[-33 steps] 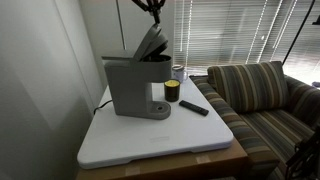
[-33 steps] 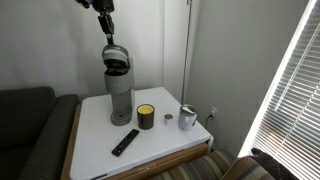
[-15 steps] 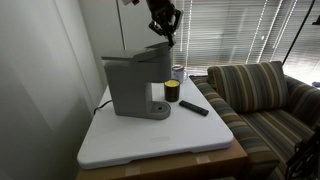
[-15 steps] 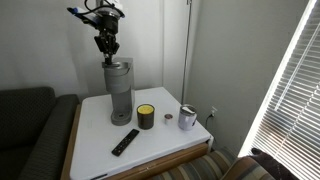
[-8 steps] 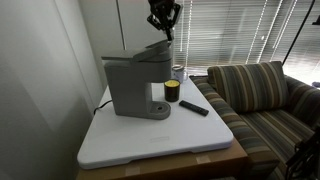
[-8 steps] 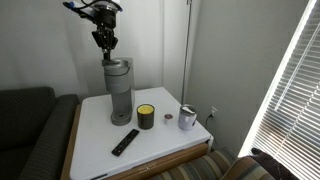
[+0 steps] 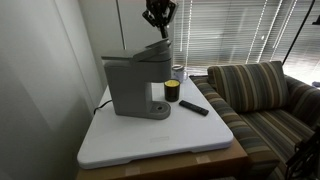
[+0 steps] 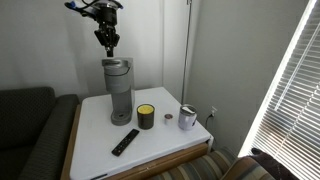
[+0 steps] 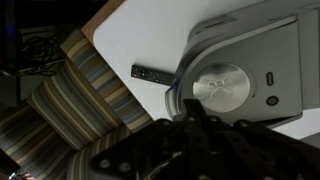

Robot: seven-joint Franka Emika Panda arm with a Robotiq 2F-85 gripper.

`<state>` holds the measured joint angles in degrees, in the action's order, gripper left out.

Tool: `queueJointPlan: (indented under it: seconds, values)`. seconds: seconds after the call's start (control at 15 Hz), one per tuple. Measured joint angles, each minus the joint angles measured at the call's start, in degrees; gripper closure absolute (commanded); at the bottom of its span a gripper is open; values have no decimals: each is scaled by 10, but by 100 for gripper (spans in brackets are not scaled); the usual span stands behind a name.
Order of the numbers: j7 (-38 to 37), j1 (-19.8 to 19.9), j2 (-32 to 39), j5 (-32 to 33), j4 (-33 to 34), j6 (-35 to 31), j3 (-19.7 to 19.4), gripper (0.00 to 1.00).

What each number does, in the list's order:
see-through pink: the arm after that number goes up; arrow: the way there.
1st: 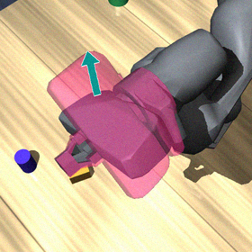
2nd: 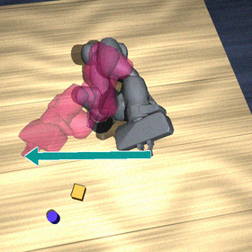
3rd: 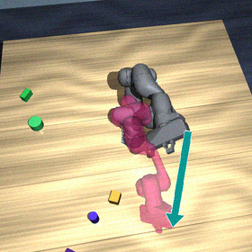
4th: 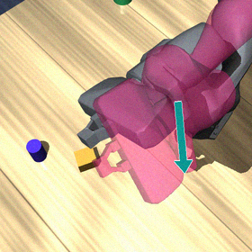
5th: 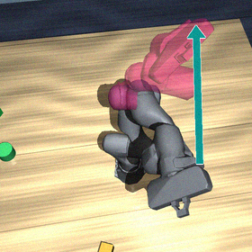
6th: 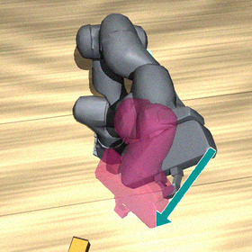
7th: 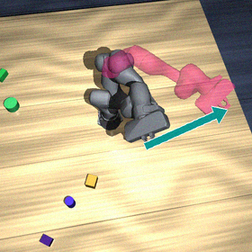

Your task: Close the coffeemaker

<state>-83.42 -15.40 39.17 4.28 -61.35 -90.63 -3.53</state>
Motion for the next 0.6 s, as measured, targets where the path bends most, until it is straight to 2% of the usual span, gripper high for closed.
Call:
queueJointPlan:
  seconds: [0.27, 0.6]
  values:
    - [-26, 1, 0, 0, -33, -37, -4, 100]
    - [-49, 3, 0, 0, -51, -48, -4, 100]
